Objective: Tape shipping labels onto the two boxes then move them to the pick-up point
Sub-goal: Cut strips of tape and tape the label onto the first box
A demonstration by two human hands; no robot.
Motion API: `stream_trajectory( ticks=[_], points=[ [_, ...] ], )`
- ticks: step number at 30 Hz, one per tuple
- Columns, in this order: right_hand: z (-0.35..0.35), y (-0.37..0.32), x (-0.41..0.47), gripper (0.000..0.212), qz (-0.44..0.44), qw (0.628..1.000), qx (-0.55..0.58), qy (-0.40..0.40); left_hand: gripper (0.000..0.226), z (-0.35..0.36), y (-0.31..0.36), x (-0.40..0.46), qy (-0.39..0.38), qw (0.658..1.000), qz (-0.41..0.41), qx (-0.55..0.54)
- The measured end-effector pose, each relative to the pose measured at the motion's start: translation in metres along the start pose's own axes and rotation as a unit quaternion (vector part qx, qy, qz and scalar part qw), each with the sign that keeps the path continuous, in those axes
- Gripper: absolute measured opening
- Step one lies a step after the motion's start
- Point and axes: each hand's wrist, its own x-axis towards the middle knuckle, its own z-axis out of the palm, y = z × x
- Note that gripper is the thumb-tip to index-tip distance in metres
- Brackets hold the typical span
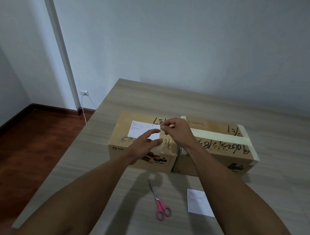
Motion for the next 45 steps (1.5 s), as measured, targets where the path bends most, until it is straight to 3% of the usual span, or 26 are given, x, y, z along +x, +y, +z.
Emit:
stream_trajectory(
  ticks=[10,15,22,26,34,40,45],
  points=[
    [0.001,0.008,-0.005,0.011,0.028,1.000,-0.011,-0.008,0.049,0.005,-0.002,-0.002,-0.027,0.997,0.031,0.066],
    [-0.002,0.010,-0.007,0.031,0.065,0.998,-0.007,0.023,0.046,0.008,-0.010,-0.004,-0.037,0.992,0.045,0.108],
    [0.013,0.031,-0.027,0.028,0.126,0.991,-0.021,0.047,0.040,0.007,-0.030,-0.005,0.000,0.999,0.026,0.043],
    [0.036,0.057,-0.058,0.018,0.142,0.988,-0.017,0.054,0.058,0.003,-0.047,-0.006,0.001,1.000,0.001,0.014],
    [0.076,0.110,-0.133,0.012,0.252,0.968,-0.009,-0.020,0.065,-0.002,-0.091,-0.020,-0.013,0.999,-0.027,0.026],
    [0.099,0.122,-0.172,0.008,0.353,0.932,-0.060,-0.061,0.068,-0.008,-0.122,-0.029,-0.005,0.997,-0.062,0.050],
    [0.105,0.124,-0.191,0.028,0.384,0.889,-0.196,-0.155,0.067,-0.008,-0.139,-0.032,-0.007,0.996,-0.075,0.042]
  ],
)
